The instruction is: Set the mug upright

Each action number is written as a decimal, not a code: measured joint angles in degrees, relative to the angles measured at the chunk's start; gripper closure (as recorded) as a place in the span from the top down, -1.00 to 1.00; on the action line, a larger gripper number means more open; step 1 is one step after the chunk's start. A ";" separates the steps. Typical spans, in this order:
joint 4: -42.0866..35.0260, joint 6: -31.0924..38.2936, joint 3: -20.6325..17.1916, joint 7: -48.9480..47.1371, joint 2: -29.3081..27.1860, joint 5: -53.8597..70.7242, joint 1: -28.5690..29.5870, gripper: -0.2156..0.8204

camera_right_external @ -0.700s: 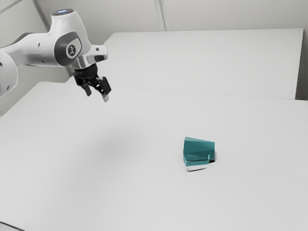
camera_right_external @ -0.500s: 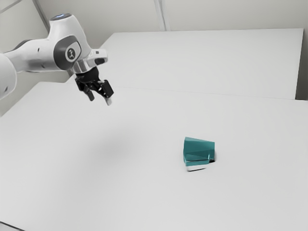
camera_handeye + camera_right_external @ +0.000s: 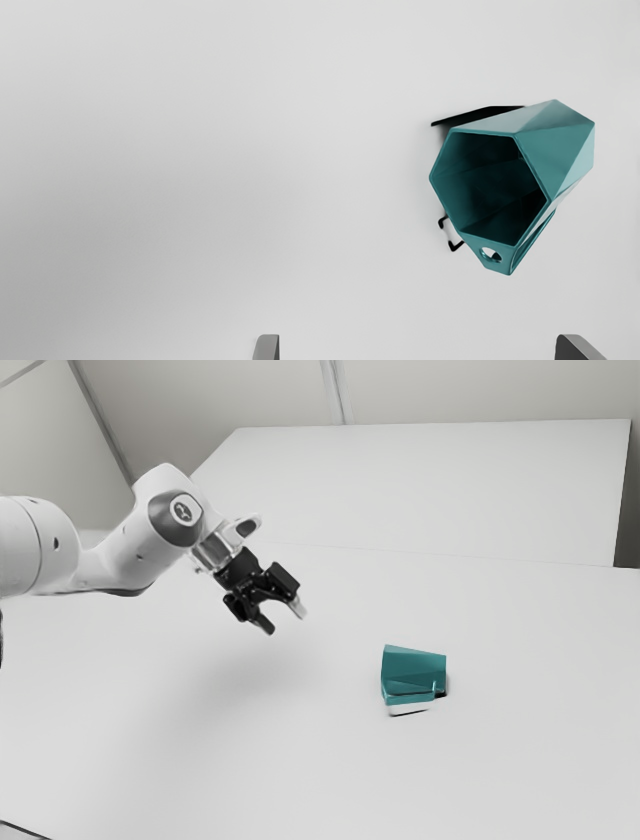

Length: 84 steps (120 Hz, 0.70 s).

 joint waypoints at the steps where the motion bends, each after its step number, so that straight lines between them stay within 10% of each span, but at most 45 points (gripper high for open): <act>1: -0.03 0.10 0.00 0.09 0.17 -0.44 -0.18 0.58; 84: 0.38 6.13 -0.03 9.37 11.39 -25.79 -9.17 0.58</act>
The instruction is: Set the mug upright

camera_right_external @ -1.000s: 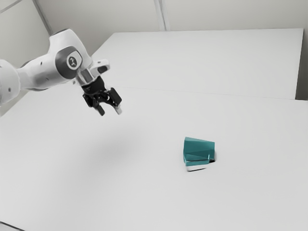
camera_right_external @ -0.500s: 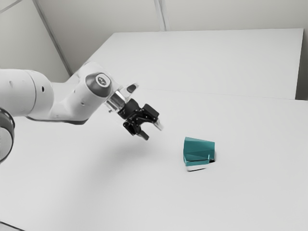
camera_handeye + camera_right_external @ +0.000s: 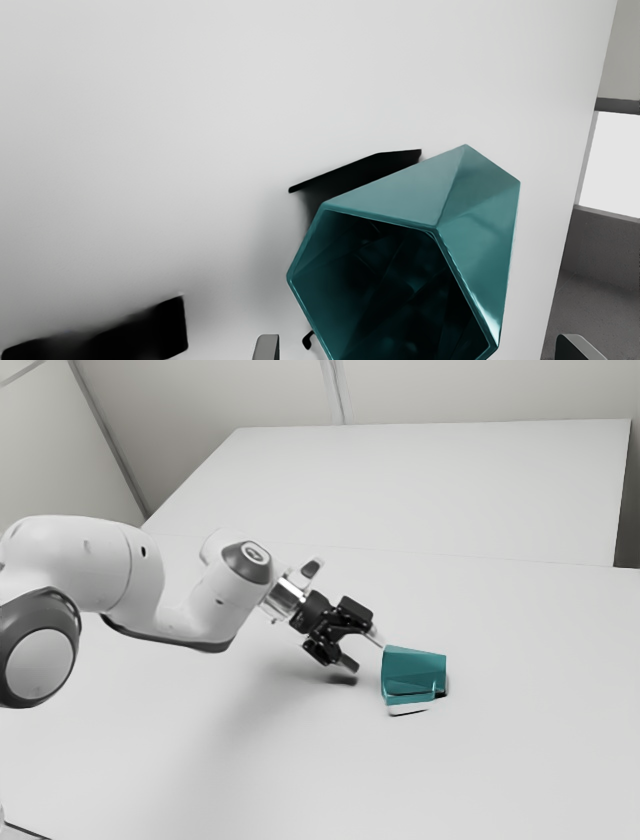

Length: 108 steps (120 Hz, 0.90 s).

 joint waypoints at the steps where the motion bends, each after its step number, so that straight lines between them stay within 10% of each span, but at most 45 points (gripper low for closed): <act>1: 0.02 0.02 0.00 0.10 0.08 -0.12 -0.07 0.58; 52: 1.86 0.84 -0.12 3.85 1.70 -2.76 -2.07 0.53; 108: 5.17 2.01 -0.76 5.44 3.45 -3.22 -4.49 -0.42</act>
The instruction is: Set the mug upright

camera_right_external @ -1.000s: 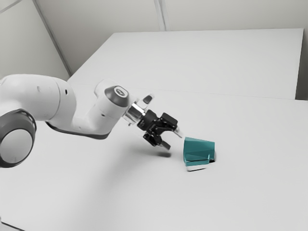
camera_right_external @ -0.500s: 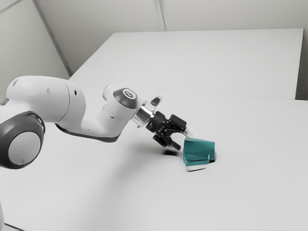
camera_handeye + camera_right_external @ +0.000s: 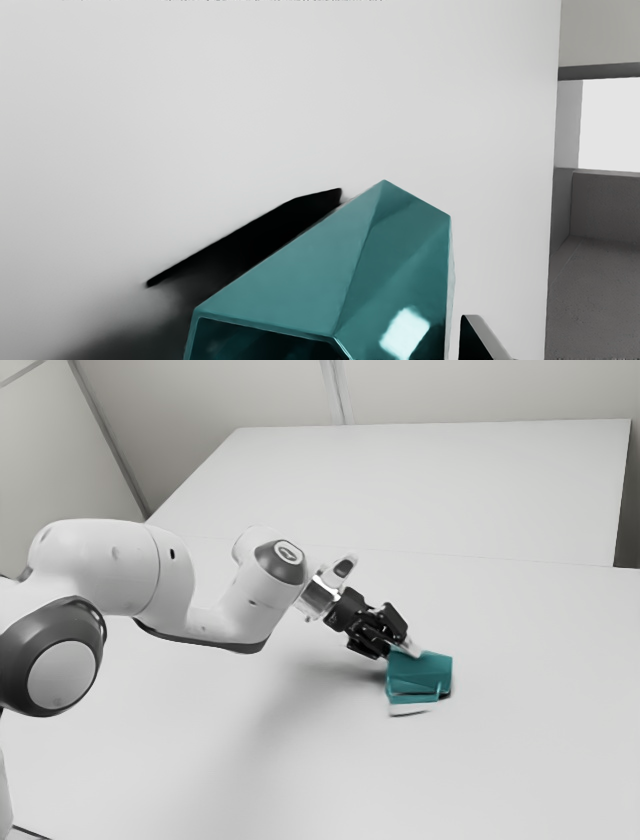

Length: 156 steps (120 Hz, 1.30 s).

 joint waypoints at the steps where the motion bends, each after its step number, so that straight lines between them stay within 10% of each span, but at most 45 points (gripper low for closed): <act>1: 0.00 0.01 0.00 0.02 0.00 0.00 0.00 -0.44; 76: 1.71 0.77 -0.27 -0.91 -2.19 1.95 -1.86 -0.90; 156: 0.96 0.73 0.49 -6.91 -11.47 42.23 8.44 -0.91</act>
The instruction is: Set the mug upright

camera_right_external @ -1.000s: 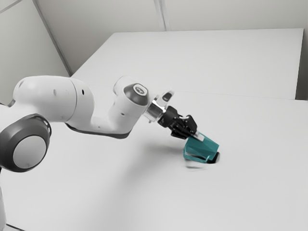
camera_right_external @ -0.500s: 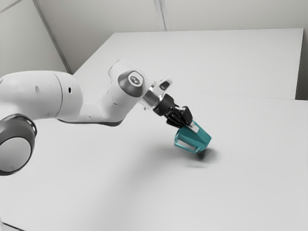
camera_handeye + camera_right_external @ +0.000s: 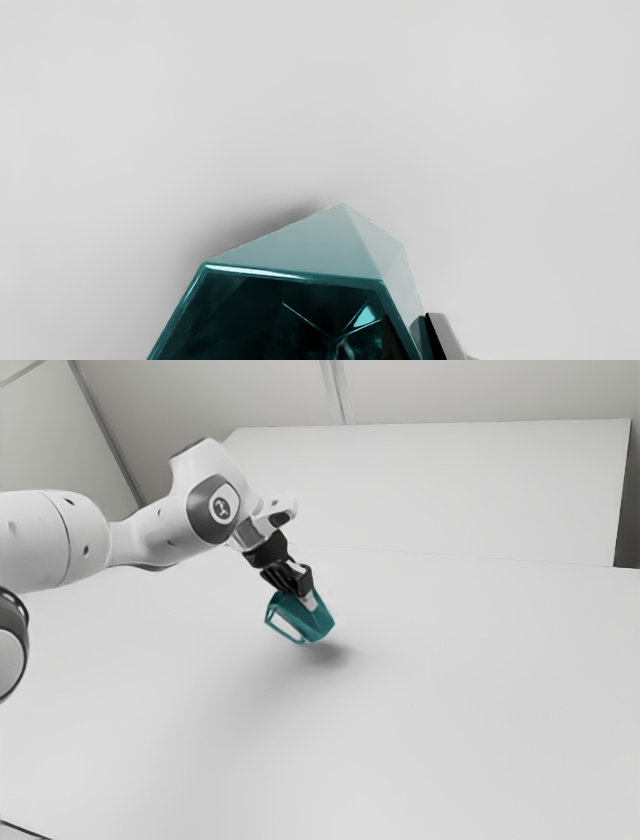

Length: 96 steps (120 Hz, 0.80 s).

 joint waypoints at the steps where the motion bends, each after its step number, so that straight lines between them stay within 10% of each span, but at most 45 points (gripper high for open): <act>1: -0.01 -0.04 0.00 -0.06 -0.09 0.59 0.11 -0.91; 96: 0.48 -0.55 -0.28 -4.25 5.32 30.92 4.51 -0.92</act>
